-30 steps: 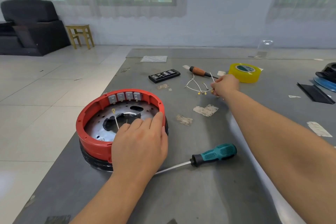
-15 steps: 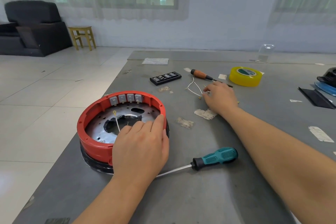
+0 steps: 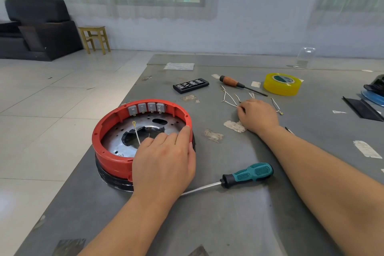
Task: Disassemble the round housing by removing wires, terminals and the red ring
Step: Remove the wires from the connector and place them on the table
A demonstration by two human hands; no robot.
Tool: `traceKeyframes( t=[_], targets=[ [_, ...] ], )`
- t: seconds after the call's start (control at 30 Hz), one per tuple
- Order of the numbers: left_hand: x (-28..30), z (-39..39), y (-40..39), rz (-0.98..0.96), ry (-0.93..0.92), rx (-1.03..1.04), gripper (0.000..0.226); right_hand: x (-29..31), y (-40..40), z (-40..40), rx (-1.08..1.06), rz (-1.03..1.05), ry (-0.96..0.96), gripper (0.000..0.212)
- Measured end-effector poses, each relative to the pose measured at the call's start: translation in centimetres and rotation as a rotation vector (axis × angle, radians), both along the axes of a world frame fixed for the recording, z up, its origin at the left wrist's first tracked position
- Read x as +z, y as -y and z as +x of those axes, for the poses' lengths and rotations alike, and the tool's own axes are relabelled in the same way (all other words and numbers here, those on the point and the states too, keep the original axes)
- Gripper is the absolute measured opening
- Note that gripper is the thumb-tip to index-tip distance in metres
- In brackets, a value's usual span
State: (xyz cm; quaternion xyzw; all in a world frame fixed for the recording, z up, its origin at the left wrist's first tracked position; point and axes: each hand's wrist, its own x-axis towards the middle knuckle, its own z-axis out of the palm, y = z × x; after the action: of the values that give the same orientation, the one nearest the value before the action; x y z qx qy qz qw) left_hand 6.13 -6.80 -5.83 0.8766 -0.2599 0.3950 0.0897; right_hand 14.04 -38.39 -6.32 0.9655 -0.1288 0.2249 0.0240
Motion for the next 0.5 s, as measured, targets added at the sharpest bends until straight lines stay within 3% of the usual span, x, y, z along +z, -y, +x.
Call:
traceKeyframes(
  t=[0.17, 0.3, 0.5],
  targets=[
    [-0.2, 0.0, 0.0, -0.004, -0.005, 0.006, 0.035, 0.1, 0.1, -0.3, 0.056, 0.033, 0.003, 0.031],
    [-0.2, 0.0, 0.1, 0.003, -0.041, 0.007, 0.038, 0.8, -0.6, -1.1, 0.102, 0.059, -0.119, 0.034],
    [0.6, -0.3, -0.1, -0.038, -0.094, -0.02, 0.035, 3.7, -5.4, -3.7, 0.254, 0.625, -0.065, 0.02]
  ],
)
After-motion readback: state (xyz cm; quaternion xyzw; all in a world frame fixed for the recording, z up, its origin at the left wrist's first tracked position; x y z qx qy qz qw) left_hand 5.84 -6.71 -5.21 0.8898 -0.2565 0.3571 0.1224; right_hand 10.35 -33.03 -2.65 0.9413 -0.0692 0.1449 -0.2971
